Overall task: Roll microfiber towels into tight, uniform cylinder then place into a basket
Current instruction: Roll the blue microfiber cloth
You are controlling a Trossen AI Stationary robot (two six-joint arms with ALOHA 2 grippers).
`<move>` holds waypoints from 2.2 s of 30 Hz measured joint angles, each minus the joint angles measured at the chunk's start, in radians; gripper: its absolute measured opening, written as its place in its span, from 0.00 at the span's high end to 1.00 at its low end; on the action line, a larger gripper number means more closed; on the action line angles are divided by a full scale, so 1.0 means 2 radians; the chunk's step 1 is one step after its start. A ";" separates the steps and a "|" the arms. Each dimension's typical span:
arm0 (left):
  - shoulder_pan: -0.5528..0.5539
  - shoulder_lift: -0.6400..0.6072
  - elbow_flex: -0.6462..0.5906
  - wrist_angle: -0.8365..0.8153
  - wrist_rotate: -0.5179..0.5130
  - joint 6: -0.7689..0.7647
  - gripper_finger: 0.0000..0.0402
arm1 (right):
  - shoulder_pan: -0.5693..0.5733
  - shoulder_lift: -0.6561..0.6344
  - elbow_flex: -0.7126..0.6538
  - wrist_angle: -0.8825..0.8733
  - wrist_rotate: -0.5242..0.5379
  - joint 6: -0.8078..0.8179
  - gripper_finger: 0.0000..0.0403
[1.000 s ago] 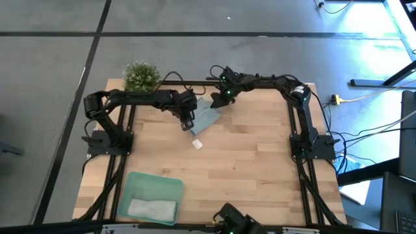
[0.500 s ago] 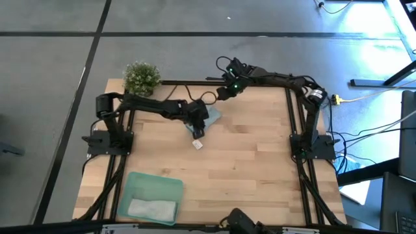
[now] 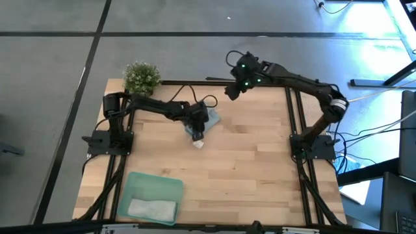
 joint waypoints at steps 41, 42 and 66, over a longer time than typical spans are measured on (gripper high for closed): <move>-0.114 -0.278 0.021 -0.255 -0.112 -0.118 0.80 | 0.210 -0.083 -0.131 0.084 -0.039 -0.379 0.54; -0.115 -0.281 0.021 -0.258 -0.114 -0.124 0.80 | 0.216 -0.079 -0.145 0.116 -0.039 -0.380 0.54; -0.120 -0.279 0.020 -0.258 -0.119 -0.126 0.80 | 0.263 0.105 -0.259 0.399 0.038 -0.385 0.54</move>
